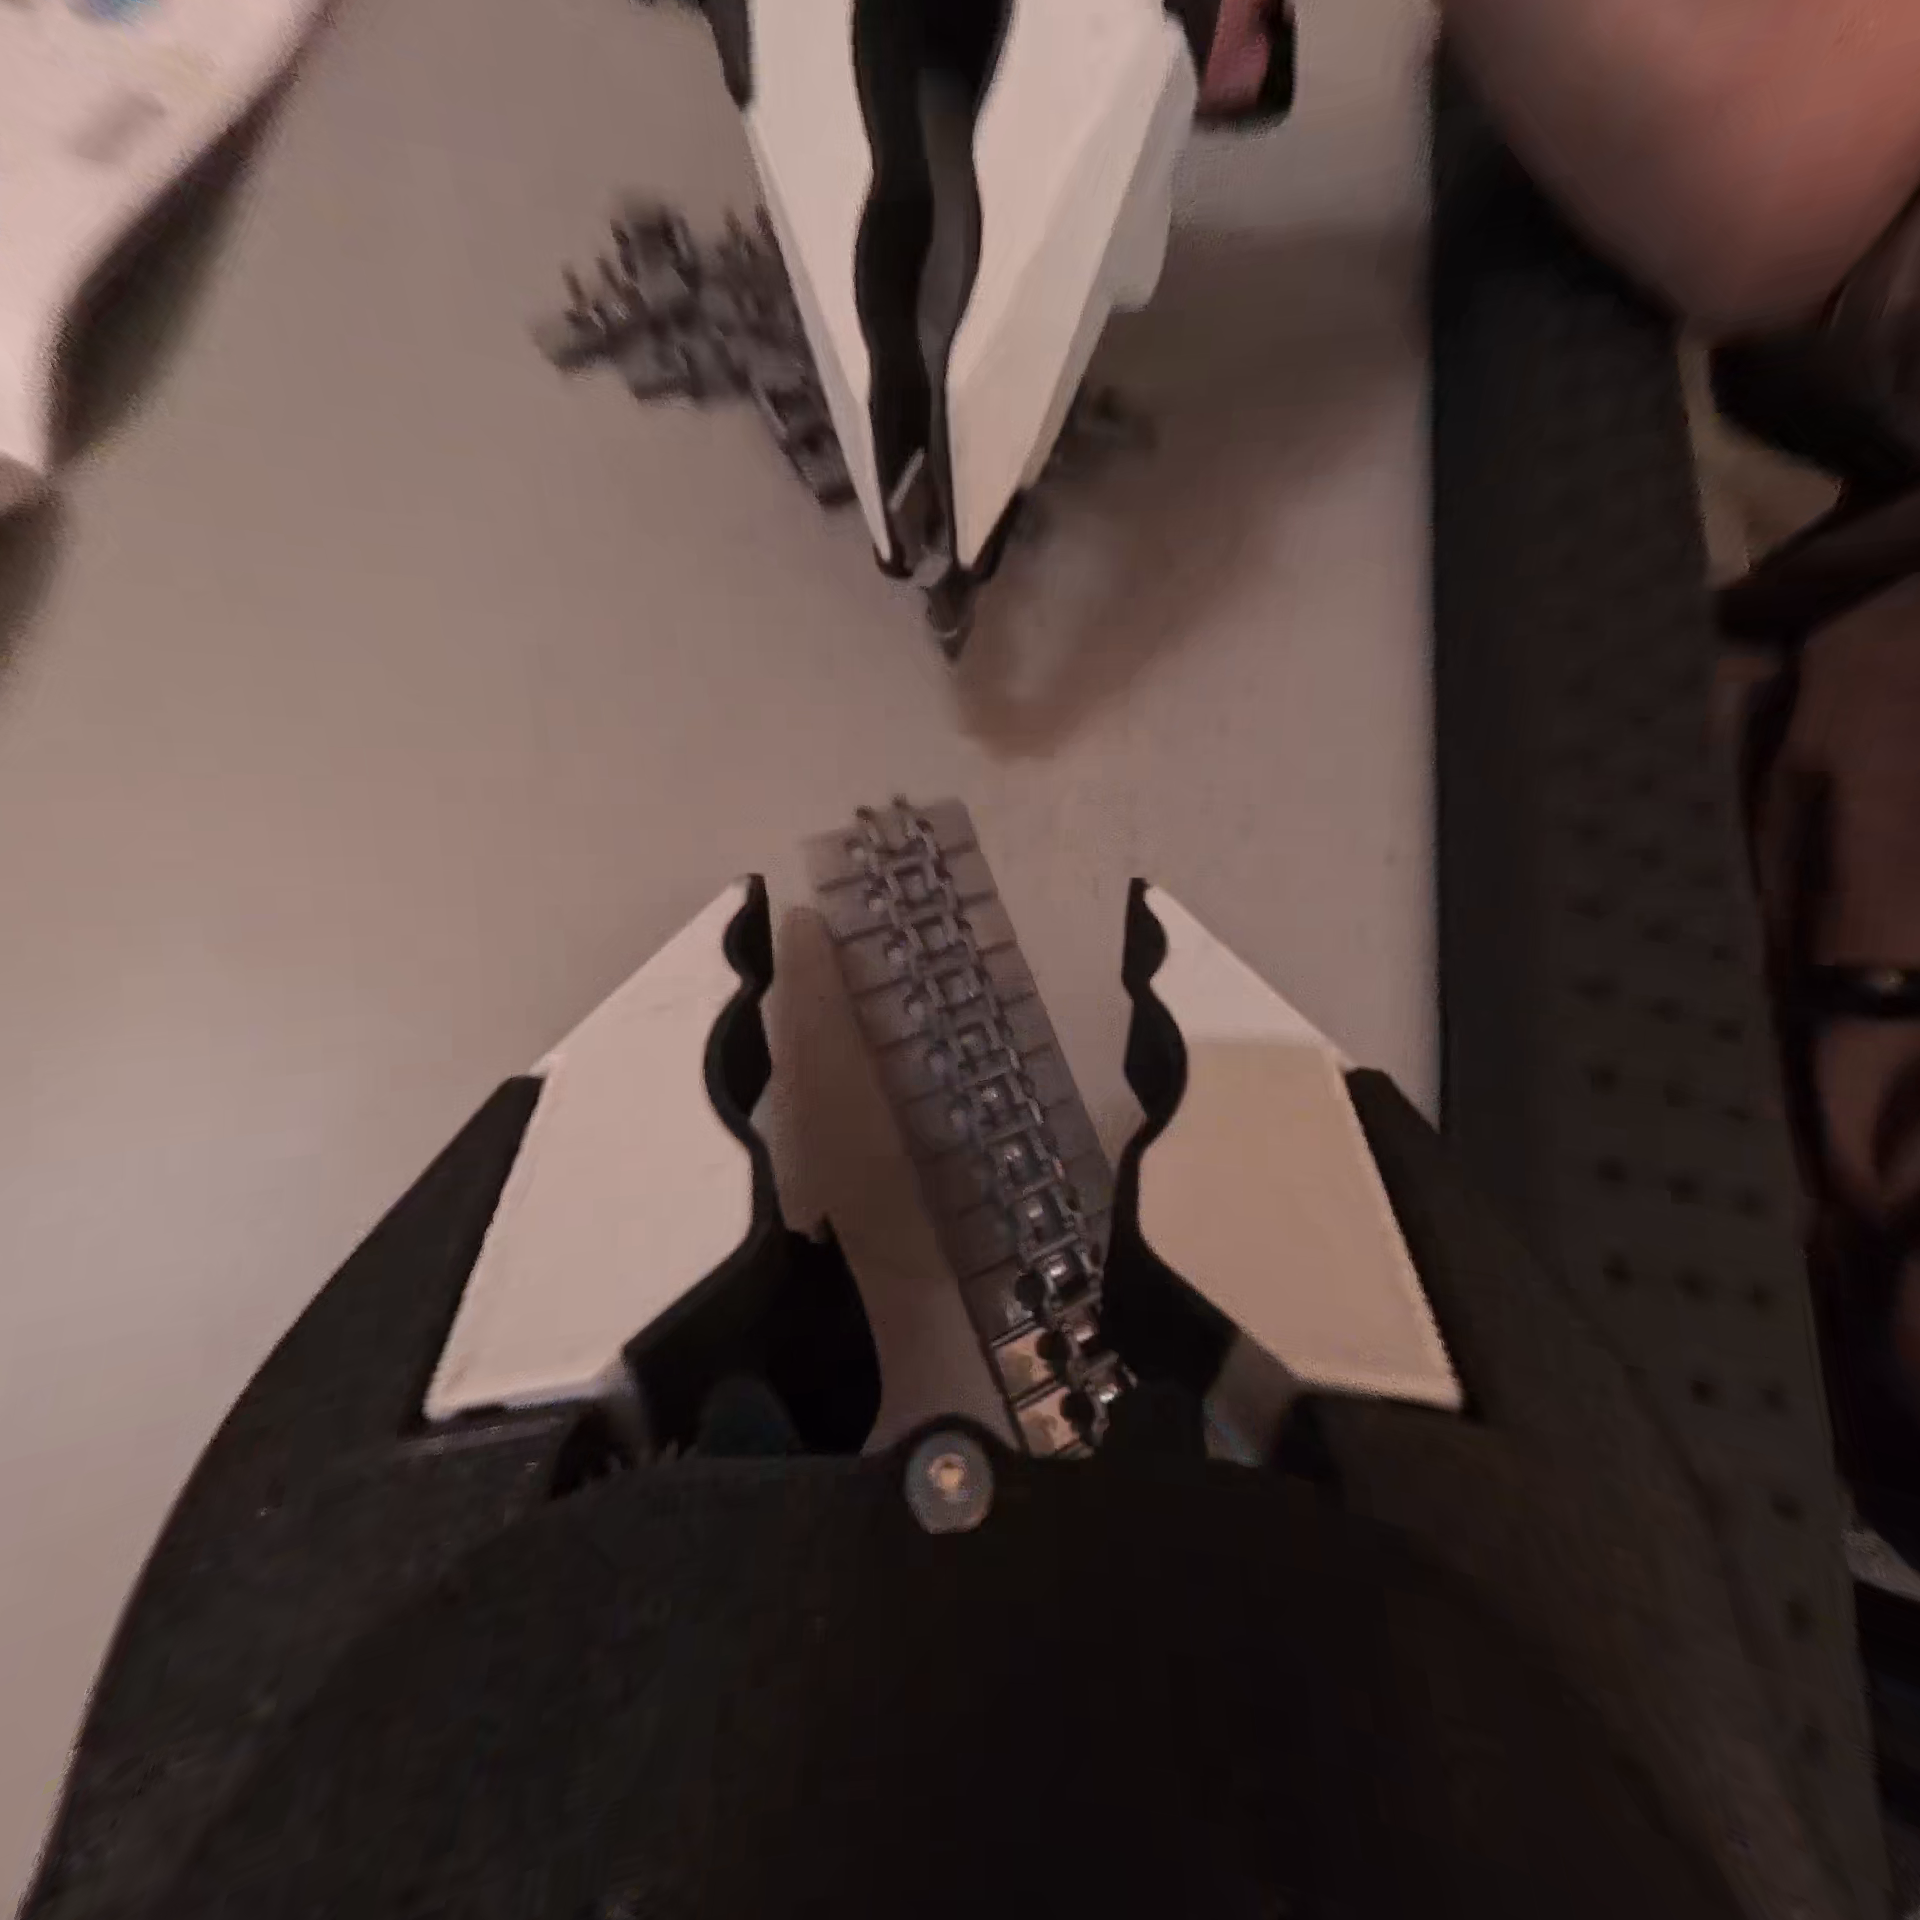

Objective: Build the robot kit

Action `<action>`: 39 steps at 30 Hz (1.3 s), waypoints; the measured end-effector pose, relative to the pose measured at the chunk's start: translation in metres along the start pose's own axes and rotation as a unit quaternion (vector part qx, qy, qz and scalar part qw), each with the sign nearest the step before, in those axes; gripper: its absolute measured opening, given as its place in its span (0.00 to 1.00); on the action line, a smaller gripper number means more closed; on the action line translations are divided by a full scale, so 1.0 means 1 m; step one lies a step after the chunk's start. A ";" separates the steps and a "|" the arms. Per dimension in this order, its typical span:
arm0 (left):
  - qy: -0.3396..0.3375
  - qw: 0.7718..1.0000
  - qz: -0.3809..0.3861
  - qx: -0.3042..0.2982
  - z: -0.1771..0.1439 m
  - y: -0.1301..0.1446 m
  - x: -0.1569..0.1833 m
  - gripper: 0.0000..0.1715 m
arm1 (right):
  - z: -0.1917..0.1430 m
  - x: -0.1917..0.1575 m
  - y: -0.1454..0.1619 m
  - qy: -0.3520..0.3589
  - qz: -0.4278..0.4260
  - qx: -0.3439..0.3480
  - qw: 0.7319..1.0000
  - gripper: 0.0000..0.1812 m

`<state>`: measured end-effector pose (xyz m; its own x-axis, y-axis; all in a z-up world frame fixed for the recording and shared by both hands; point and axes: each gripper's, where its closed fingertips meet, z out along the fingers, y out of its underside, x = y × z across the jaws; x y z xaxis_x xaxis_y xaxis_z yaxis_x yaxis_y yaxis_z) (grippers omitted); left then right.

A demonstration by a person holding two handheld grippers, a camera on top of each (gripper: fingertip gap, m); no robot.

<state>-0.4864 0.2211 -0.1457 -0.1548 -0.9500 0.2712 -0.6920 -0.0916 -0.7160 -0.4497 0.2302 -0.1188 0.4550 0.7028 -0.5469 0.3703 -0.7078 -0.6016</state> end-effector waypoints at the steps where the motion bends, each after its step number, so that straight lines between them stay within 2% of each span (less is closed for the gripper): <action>1: 0.005 1.000 0.003 -0.021 0.004 0.008 0.003 0.42 | 0.004 -0.005 0.004 -0.021 0.027 -0.011 0.999 0.05; 2: 0.001 0.999 0.005 -0.041 0.009 0.014 0.003 0.43 | 0.008 -0.011 0.004 -0.040 0.041 -0.016 0.998 0.05; 4: -0.017 0.999 0.017 -0.044 0.011 0.015 0.002 0.42 | 0.016 -0.001 0.006 -0.009 0.049 -0.021 0.999 0.05; 7: -0.052 0.997 0.026 -0.047 0.013 0.014 -0.006 0.33 | 0.027 0.013 0.015 0.035 0.063 -0.048 0.996 0.05; 10: -0.075 0.995 0.044 -0.048 0.014 0.015 -0.011 0.28 | 0.034 0.012 0.016 0.026 0.090 -0.056 0.994 0.05; 14: -0.088 0.992 0.068 -0.057 0.016 0.016 -0.008 0.32 | 0.040 0.027 0.018 0.079 0.069 -0.069 0.992 0.05; 17: -0.093 0.991 0.072 -0.059 0.017 0.017 -0.008 0.33 | 0.041 0.028 0.016 0.084 0.060 -0.066 0.993 0.05; 19: -0.097 0.991 0.076 -0.058 0.017 0.016 -0.009 0.32 | 0.042 0.018 0.016 0.055 0.072 -0.067 0.994 0.05; 20: -0.099 0.990 0.079 -0.058 0.017 0.016 -0.009 0.32 | 0.042 0.012 0.013 0.039 0.085 -0.059 0.994 0.05; 22: -0.099 0.990 0.079 -0.055 0.018 0.015 -0.009 0.31 | 0.040 0.014 0.006 0.049 0.112 -0.032 0.992 0.04; 27: -0.107 0.991 0.073 -0.036 0.021 0.011 -0.013 0.28 | 0.044 0.032 0.008 0.145 0.143 -0.009 0.979 0.04; 31: -0.114 0.991 0.066 -0.022 0.022 0.008 -0.015 0.25 | 0.044 0.030 0.010 0.190 0.151 0.000 0.970 0.05; 39: -0.123 0.992 0.040 -0.004 0.026 0.002 -0.018 0.23 | 0.037 0.027 -0.001 0.216 0.146 0.035 0.965 0.04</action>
<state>-0.4671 0.2307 -0.1689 -0.0334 -0.9983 0.0476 -0.6895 -0.0115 -0.7242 -0.4675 0.2528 -0.1543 0.8326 0.3677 -0.4142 0.1261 -0.8540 -0.5047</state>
